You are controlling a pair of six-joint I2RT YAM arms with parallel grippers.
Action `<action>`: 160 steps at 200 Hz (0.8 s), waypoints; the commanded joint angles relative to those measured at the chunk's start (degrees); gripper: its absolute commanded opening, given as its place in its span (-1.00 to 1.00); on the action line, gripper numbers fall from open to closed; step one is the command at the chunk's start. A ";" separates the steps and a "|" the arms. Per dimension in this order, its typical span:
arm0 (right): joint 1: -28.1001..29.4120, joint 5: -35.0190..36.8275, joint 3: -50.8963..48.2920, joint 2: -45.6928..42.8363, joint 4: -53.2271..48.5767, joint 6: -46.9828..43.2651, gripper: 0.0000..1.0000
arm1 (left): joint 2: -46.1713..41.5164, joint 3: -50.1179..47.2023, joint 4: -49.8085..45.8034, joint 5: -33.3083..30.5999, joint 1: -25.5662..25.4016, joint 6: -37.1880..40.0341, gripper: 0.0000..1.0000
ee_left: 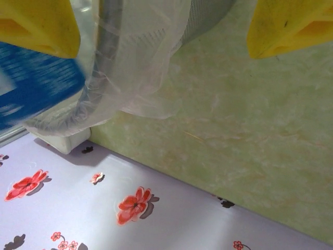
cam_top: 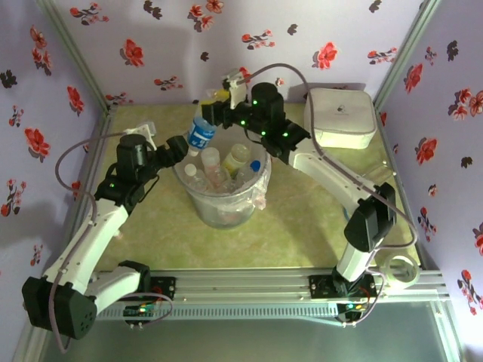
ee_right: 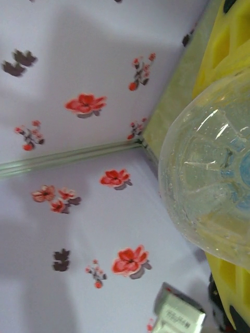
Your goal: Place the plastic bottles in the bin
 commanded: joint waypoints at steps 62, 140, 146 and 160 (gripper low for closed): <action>3.22 -1.00 -9.06 -0.73 -6.96 -7.41 -0.38 | 0.36 -2.68 6.35 2.35 0.49 -4.03 0.45; 4.64 4.60 -7.52 2.34 -20.94 -10.36 -0.41 | 1.49 -2.70 7.28 2.71 0.48 -4.34 0.40; 4.94 5.51 -6.09 3.30 -23.24 -11.17 -0.41 | 1.51 -2.63 7.19 2.67 0.53 -4.30 0.40; 5.96 7.93 -4.94 4.82 -26.55 -13.16 -0.41 | 1.42 -2.59 7.04 2.70 0.49 -4.04 0.39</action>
